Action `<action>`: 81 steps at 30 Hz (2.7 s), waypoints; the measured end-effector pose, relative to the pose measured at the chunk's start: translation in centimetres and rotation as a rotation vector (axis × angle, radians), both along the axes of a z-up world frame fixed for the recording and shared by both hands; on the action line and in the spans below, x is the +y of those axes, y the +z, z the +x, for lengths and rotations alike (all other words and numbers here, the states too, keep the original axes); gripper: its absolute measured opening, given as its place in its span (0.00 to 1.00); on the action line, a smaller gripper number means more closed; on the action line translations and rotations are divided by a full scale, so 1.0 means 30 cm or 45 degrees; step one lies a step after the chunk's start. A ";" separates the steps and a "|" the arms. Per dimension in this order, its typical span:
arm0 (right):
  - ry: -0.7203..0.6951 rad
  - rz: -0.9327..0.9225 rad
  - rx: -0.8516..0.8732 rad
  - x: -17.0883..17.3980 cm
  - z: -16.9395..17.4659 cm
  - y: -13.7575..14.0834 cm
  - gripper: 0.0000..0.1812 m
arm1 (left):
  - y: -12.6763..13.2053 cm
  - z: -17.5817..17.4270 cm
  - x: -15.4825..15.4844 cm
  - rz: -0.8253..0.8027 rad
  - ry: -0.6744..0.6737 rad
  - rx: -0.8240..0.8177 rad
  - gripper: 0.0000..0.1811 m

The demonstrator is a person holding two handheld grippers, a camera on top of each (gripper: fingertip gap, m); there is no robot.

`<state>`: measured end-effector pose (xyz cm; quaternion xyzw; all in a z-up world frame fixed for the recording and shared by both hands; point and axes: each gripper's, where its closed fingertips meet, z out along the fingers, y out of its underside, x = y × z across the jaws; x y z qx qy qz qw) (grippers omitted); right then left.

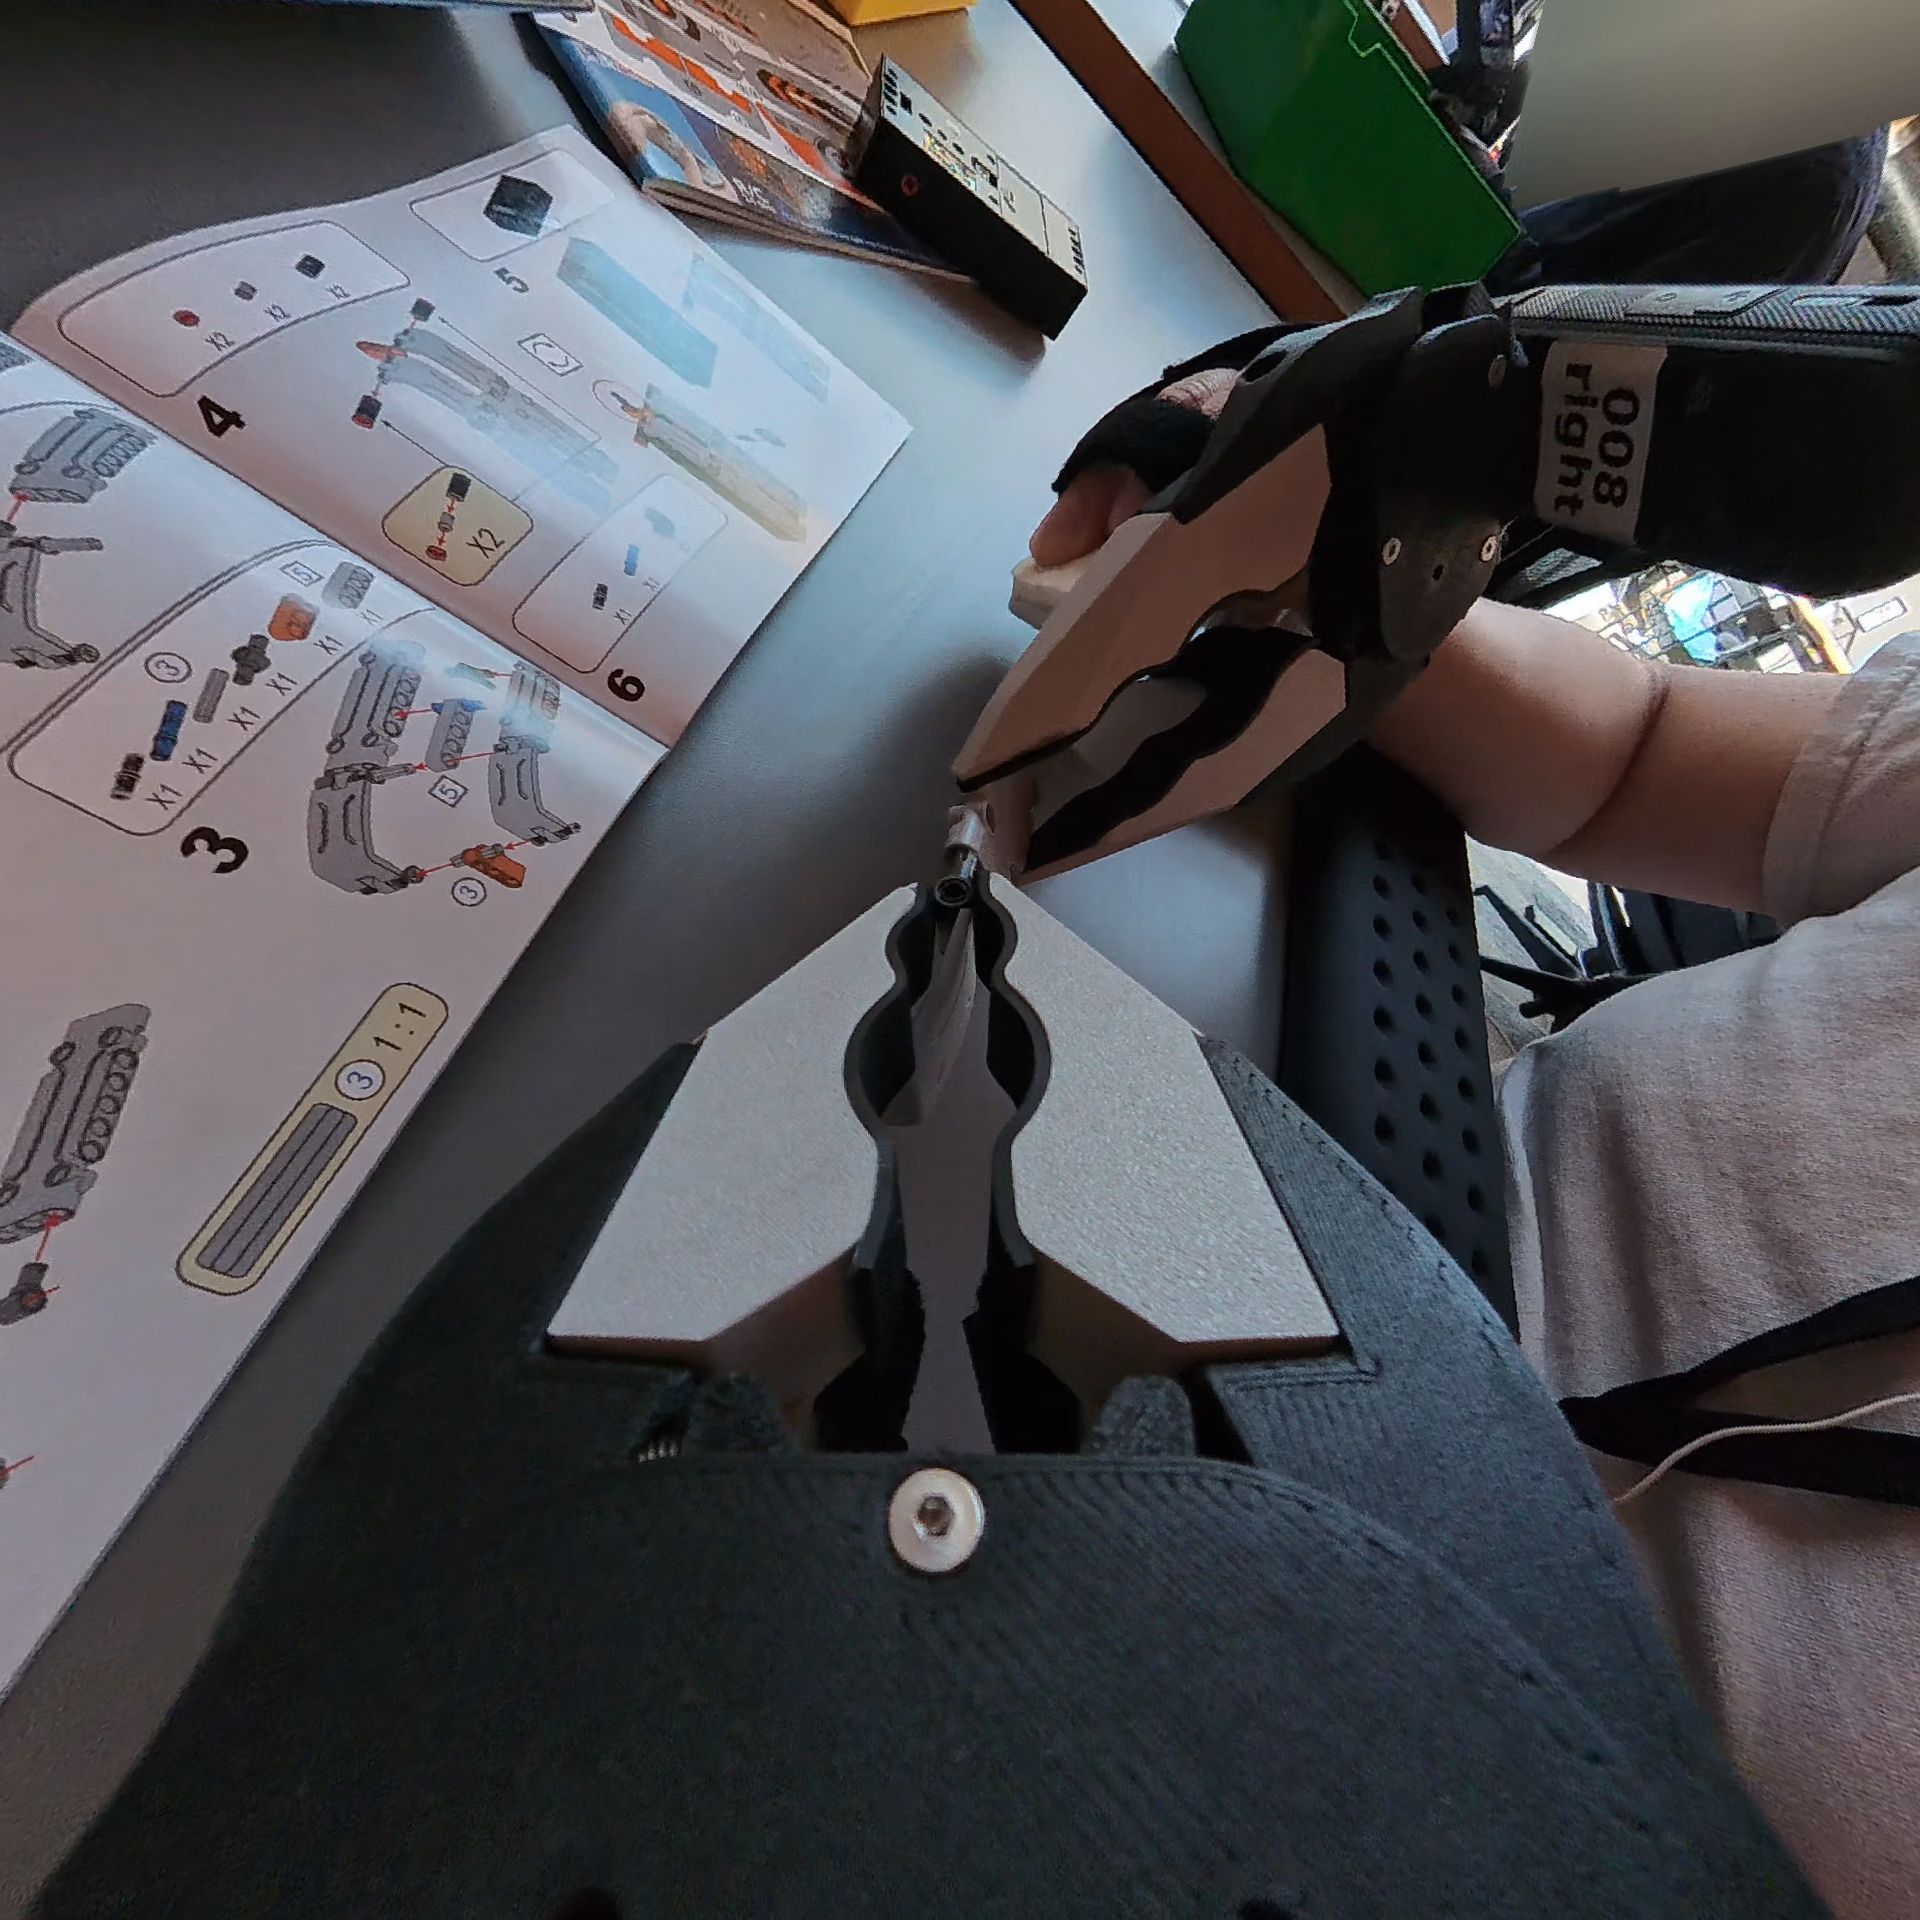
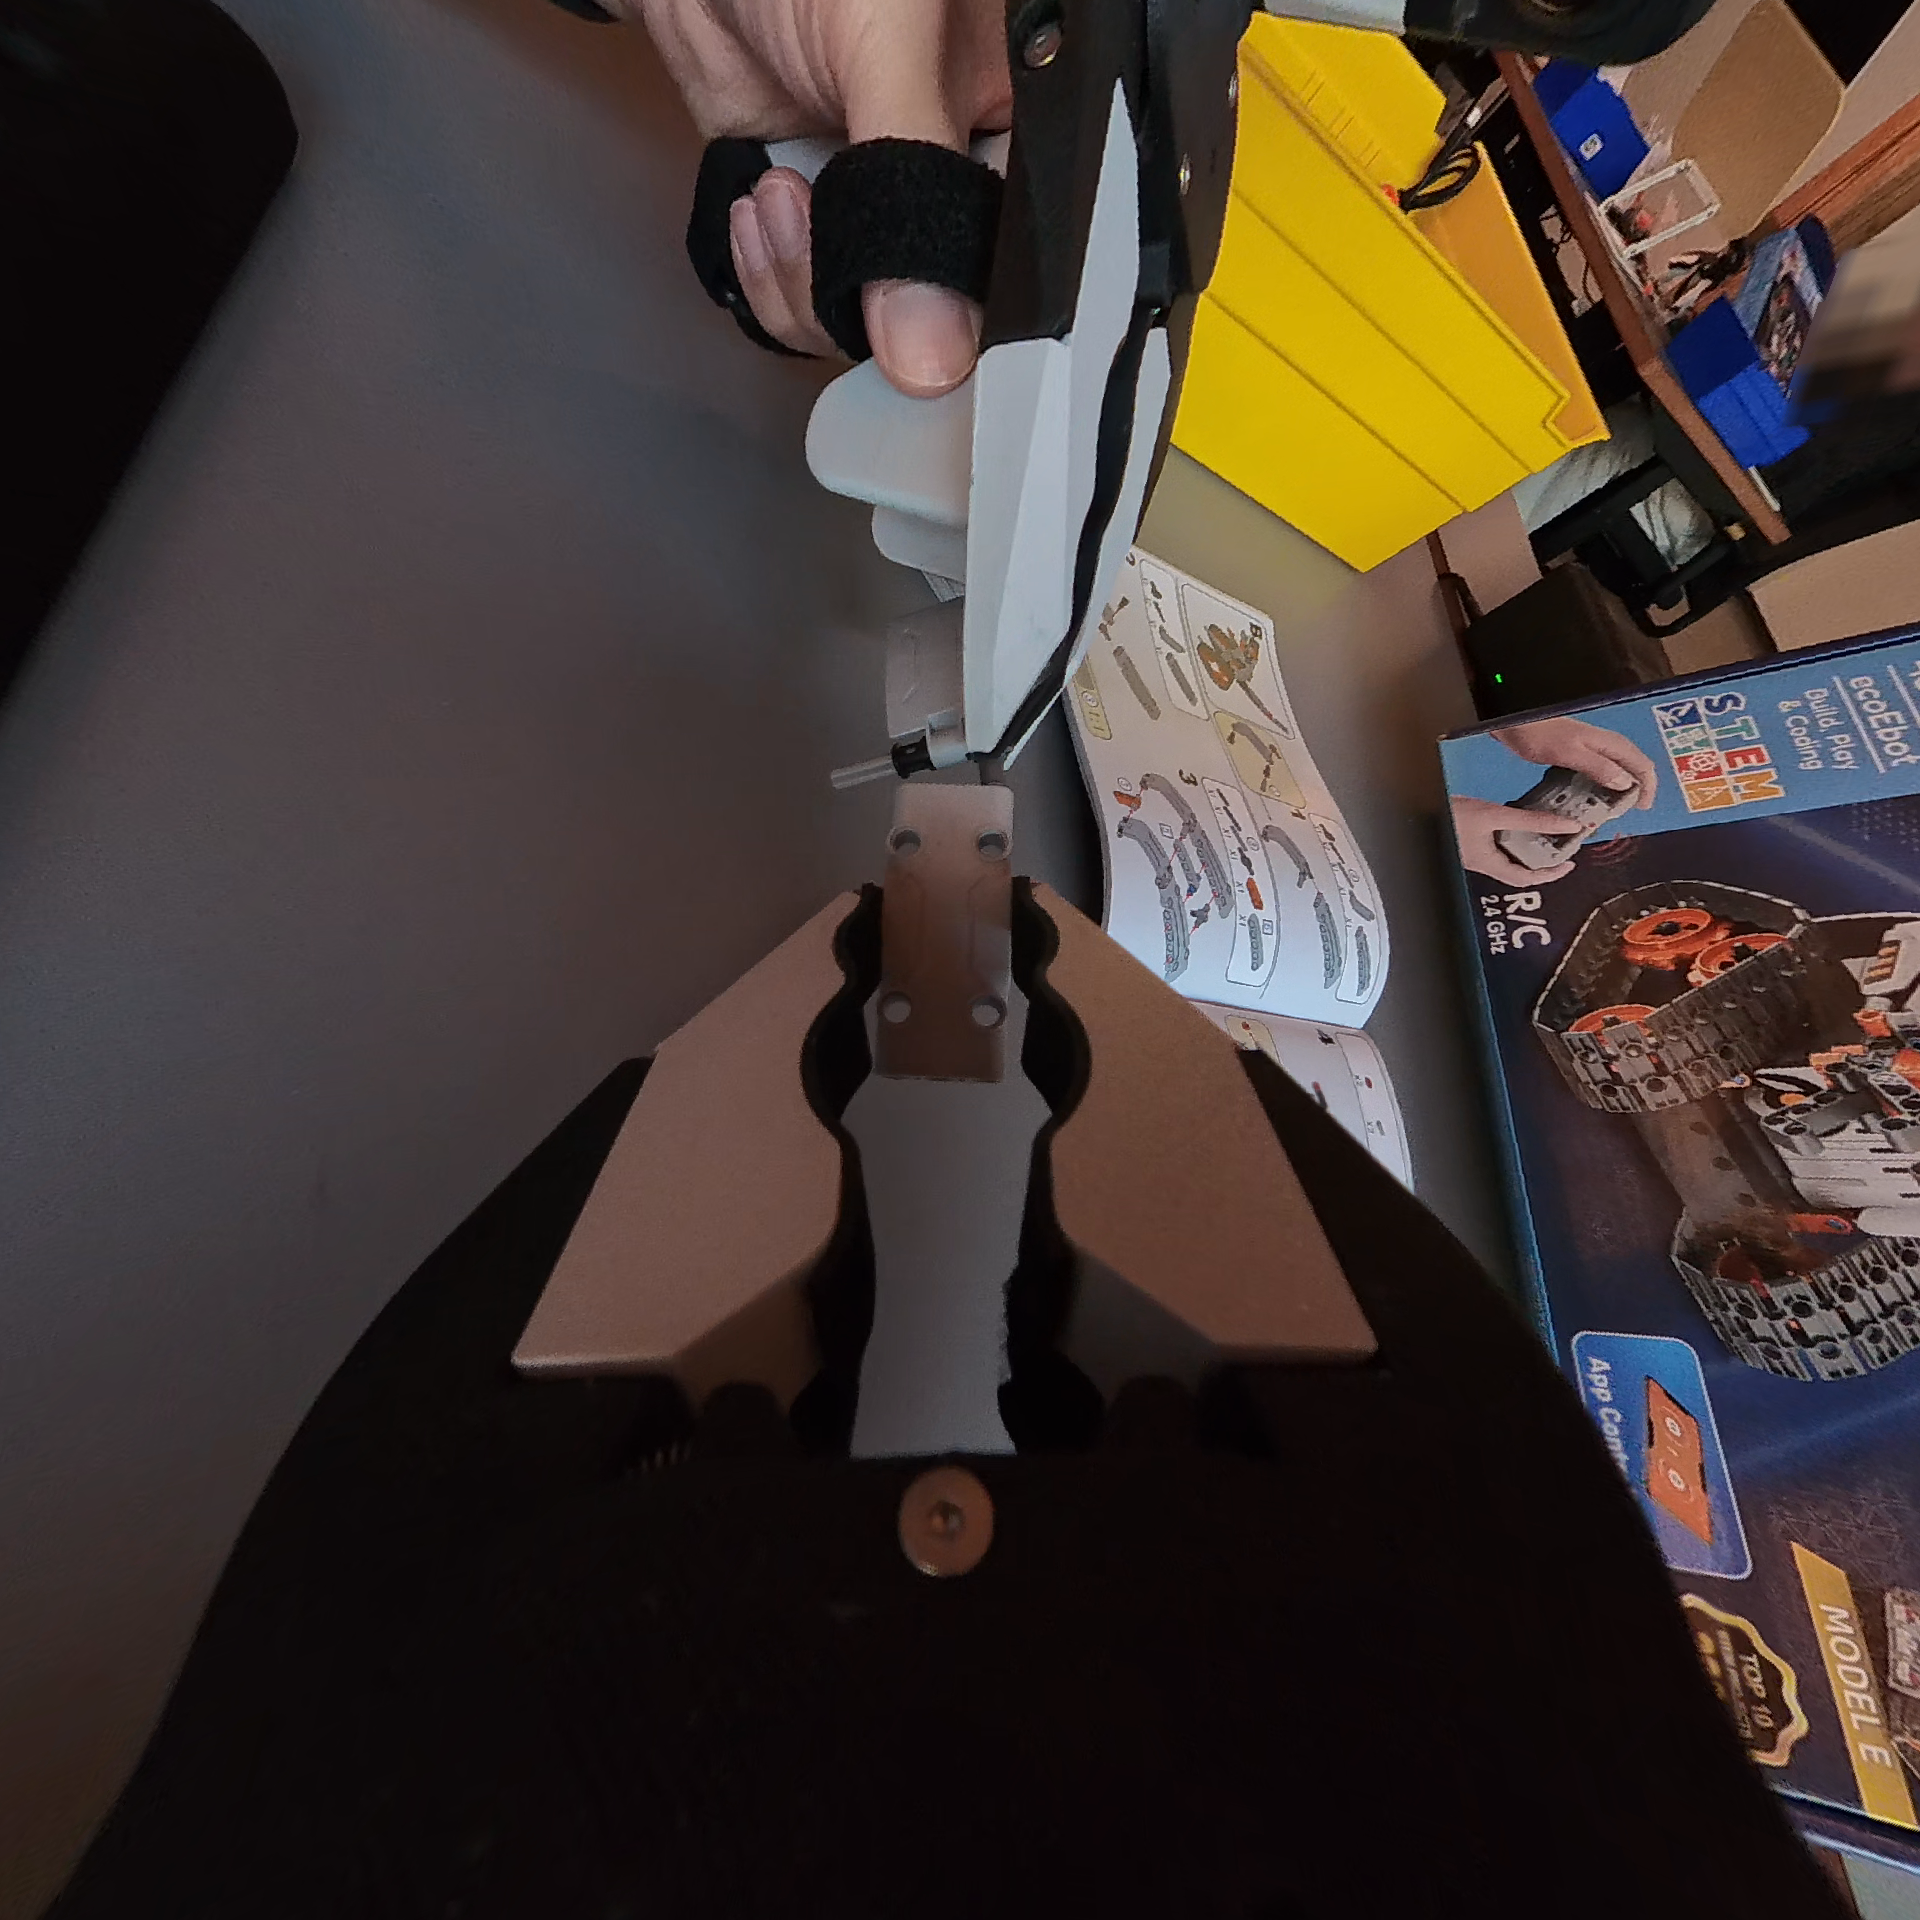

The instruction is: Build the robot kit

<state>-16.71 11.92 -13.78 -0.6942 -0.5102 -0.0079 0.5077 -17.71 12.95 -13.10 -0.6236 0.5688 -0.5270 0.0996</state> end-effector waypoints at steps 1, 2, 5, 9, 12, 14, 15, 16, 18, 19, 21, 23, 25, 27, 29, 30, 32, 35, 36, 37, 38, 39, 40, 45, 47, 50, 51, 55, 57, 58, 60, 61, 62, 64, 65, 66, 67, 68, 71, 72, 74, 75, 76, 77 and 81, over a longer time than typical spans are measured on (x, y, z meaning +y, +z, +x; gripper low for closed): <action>-0.003 0.004 0.003 0.001 0.001 0.002 0.13 | 0.001 0.000 0.000 0.001 -0.001 -0.002 0.03; -0.003 0.013 0.013 0.002 0.001 0.008 0.13 | 0.002 0.000 0.000 0.006 -0.001 -0.005 0.03; 0.006 0.026 0.037 0.003 -0.002 0.016 0.13 | 0.008 -0.002 0.000 0.020 -0.006 -0.014 0.03; 0.020 0.051 -0.031 0.003 -0.003 -0.002 0.13 | -0.007 -0.005 -0.002 0.036 -0.010 0.014 0.03; 0.026 0.068 -0.013 0.005 -0.005 -0.006 0.13 | -0.011 -0.007 -0.001 0.030 -0.012 0.025 0.03; 0.026 0.094 -0.008 0.010 -0.005 -0.008 0.13 | -0.010 -0.008 0.002 0.031 -0.008 0.026 0.03; 0.026 0.108 -0.011 0.012 -0.006 -0.008 0.13 | -0.010 -0.009 0.003 0.035 -0.006 0.027 0.03; 0.027 0.124 -0.018 0.015 -0.007 -0.009 0.13 | -0.009 -0.010 0.005 0.038 -0.005 0.027 0.03; 0.024 0.140 -0.021 0.020 -0.006 -0.012 0.13 | -0.003 -0.011 0.005 0.030 -0.003 0.020 0.03; 0.020 0.147 -0.020 0.022 -0.006 -0.014 0.13 | -0.003 -0.011 0.004 0.028 -0.004 0.023 0.03; 0.020 0.158 -0.024 0.025 -0.009 -0.023 0.13 | -0.012 -0.013 0.007 0.038 -0.002 0.038 0.03; 0.017 0.165 -0.017 0.028 -0.010 -0.032 0.13 | -0.023 -0.014 0.011 0.045 0.007 0.058 0.03; 0.014 0.174 -0.014 0.032 -0.012 -0.038 0.13 | -0.029 -0.015 0.016 0.047 0.012 0.070 0.03; 0.016 0.194 -0.032 0.034 -0.015 -0.038 0.13 | -0.034 -0.016 0.021 0.058 0.019 0.079 0.03; 0.025 0.196 -0.032 0.030 -0.019 -0.038 0.13 | -0.033 -0.016 0.023 0.053 0.023 0.078 0.03; 0.025 0.201 -0.036 0.030 -0.019 -0.037 0.13 | -0.031 -0.015 0.023 0.049 0.025 0.074 0.03; 0.023 0.204 -0.044 0.031 -0.018 -0.039 0.13 | -0.031 -0.015 0.023 0.054 0.024 0.074 0.03; 0.018 0.228 -0.035 0.032 -0.016 -0.028 0.13 | -0.021 -0.015 0.022 0.044 0.025 0.060 0.03; 0.017 0.229 -0.023 0.032 -0.015 -0.024 0.13 | -0.017 -0.014 0.021 0.035 0.025 0.054 0.03; 0.016 0.226 -0.013 0.033 -0.014 -0.022 0.13 | -0.014 -0.014 0.021 0.030 0.027 0.048 0.03; 0.016 0.221 -0.007 0.033 -0.013 -0.022 0.13 | -0.013 -0.013 0.021 0.028 0.029 0.046 0.03; 0.015 0.219 -0.007 0.034 -0.013 -0.022 0.13 | -0.014 -0.013 0.021 0.027 0.030 0.047 0.03; 0.014 0.218 -0.008 0.034 -0.012 -0.023 0.13 | -0.014 -0.012 0.022 0.026 0.032 0.048 0.03; 0.010 0.218 -0.004 0.036 -0.011 -0.022 0.13 | -0.013 -0.011 0.024 0.025 0.039 0.047 0.03; -0.001 0.220 -0.005 0.039 -0.007 -0.021 0.13 | -0.015 -0.012 0.026 0.030 0.043 0.053 0.03; -0.014 0.220 0.016 0.043 -0.001 -0.015 0.13 | -0.019 -0.013 0.032 0.030 0.058 0.062 0.03; -0.012 0.219 0.014 0.042 -0.001 -0.016 0.13 | -0.017 -0.011 0.034 0.021 0.067 0.059 0.03; 0.009 0.221 -0.009 0.037 -0.010 -0.023 0.13 | -0.016 -0.011 0.031 0.014 0.061 0.057 0.03; 0.006 0.223 -0.013 0.037 -0.009 -0.023 0.13 | -0.021 -0.011 0.029 0.022 0.057 0.064 0.03; 0.010 0.227 -0.009 0.036 -0.010 -0.021 0.13 | -0.022 -0.011 0.030 0.023 0.059 0.067 0.03; 0.021 0.230 -0.015 0.034 -0.014 -0.023 0.13 | -0.023 -0.011 0.029 0.010 0.059 0.069 0.03; 0.022 0.230 -0.025 0.033 -0.015 -0.026 0.13 | -0.026 -0.011 0.029 0.005 0.059 0.076 0.03; 0.025 0.232 -0.035 0.033 -0.016 -0.028 0.13 | -0.029 -0.012 0.029 -0.001 0.059 0.084 0.03; 0.027 0.235 -0.046 0.033 -0.016 -0.032 0.13 | -0.033 -0.014 0.028 -0.009 0.053 0.091 0.03; 0.029 0.234 -0.049 0.033 -0.017 -0.033 0.13 | -0.035 -0.015 0.026 -0.009 0.049 0.095 0.03; 0.034 0.236 -0.056 0.031 -0.018 -0.034 0.13 | -0.037 -0.017 0.025 -0.011 0.045 0.101 0.03; 0.041 0.241 -0.070 0.029 -0.020 -0.038 0.13 | -0.041 -0.019 0.022 -0.011 0.038 0.109 0.03; 0.045 0.243 -0.083 0.028 -0.021 -0.041 0.13 | -0.045 -0.021 0.020 -0.007 0.032 0.116 0.03; 0.059 0.267 -0.109 0.022 -0.024 -0.042 0.13 | -0.051 -0.022 0.016 -0.012 0.013 0.117 0.03; 0.075 0.269 -0.111 0.017 -0.028 -0.043 0.13 | -0.053 -0.026 0.011 -0.008 -0.008 0.119 0.03; 0.099 0.278 -0.132 0.010 -0.035 -0.048 0.13 | -0.060 -0.034 0.002 0.031 -0.047 0.129 0.03; 0.108 0.285 -0.141 0.007 -0.038 -0.049 0.13 | -0.064 -0.037 0.000 0.057 -0.061 0.132 0.03; 0.120 0.287 -0.141 0.003 -0.042 -0.049 0.12 | -0.066 -0.040 -0.003 0.078 -0.078 0.132 0.03; 0.127 0.290 -0.130 0.001 -0.045 -0.045 0.12 | -0.064 -0.040 -0.004 0.091 -0.090 0.122 0.03; 0.160 0.295 -0.096 -0.011 -0.054 -0.034 0.12 | -0.057 -0.044 -0.011 0.118 -0.144 0.081 0.03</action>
